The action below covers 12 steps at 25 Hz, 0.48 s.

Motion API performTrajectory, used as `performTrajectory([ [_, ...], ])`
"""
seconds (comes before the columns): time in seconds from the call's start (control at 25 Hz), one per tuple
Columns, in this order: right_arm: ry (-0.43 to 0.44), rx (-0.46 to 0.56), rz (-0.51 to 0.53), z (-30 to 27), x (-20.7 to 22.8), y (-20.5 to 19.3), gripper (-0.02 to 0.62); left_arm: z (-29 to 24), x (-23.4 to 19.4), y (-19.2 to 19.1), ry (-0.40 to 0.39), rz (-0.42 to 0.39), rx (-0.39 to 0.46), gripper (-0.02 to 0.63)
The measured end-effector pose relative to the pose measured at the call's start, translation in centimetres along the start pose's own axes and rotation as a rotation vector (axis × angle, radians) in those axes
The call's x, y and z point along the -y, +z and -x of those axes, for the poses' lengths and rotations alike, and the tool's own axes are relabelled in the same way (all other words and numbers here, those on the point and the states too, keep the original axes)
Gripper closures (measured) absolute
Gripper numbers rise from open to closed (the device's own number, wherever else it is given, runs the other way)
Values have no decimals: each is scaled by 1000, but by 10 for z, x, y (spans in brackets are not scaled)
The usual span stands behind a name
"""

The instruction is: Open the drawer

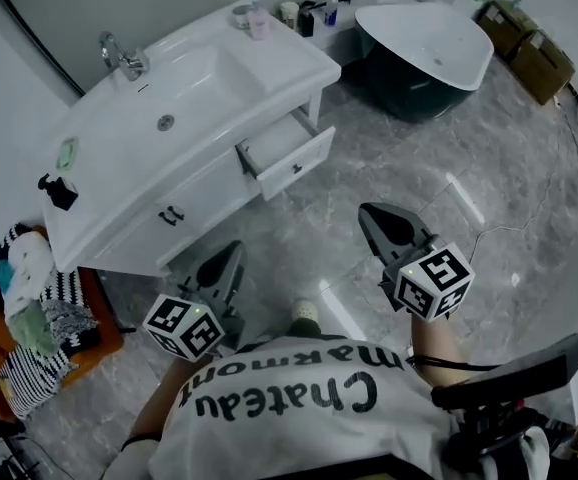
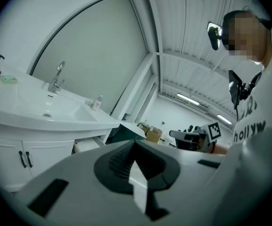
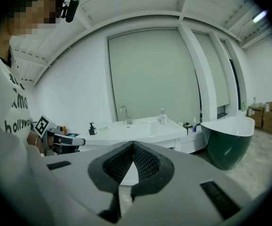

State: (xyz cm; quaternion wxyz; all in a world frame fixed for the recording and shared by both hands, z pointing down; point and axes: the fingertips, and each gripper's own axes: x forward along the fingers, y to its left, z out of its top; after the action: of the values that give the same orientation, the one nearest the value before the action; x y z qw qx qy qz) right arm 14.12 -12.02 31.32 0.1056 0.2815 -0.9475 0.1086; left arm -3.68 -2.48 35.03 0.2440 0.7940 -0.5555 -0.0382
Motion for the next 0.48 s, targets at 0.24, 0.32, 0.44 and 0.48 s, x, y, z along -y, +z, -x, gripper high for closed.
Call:
performTrajectory([
  [0.24, -43, -10, 18, 12, -54, -18, 584, 53, -3, -6, -23, -33, -21, 598],
  [0.32, -46, -29, 50, 11, -75, -23, 584, 70, -6, -9, -30, -37, -22, 598],
  [0.44, -47, -49, 77, 10, -102, -30, 584, 91, -8, -15, -41, -31, -16, 598],
  [0.48, -50, -49, 78, 11, -109, -31, 584, 97, -8, -17, -48, -29, -16, 598],
])
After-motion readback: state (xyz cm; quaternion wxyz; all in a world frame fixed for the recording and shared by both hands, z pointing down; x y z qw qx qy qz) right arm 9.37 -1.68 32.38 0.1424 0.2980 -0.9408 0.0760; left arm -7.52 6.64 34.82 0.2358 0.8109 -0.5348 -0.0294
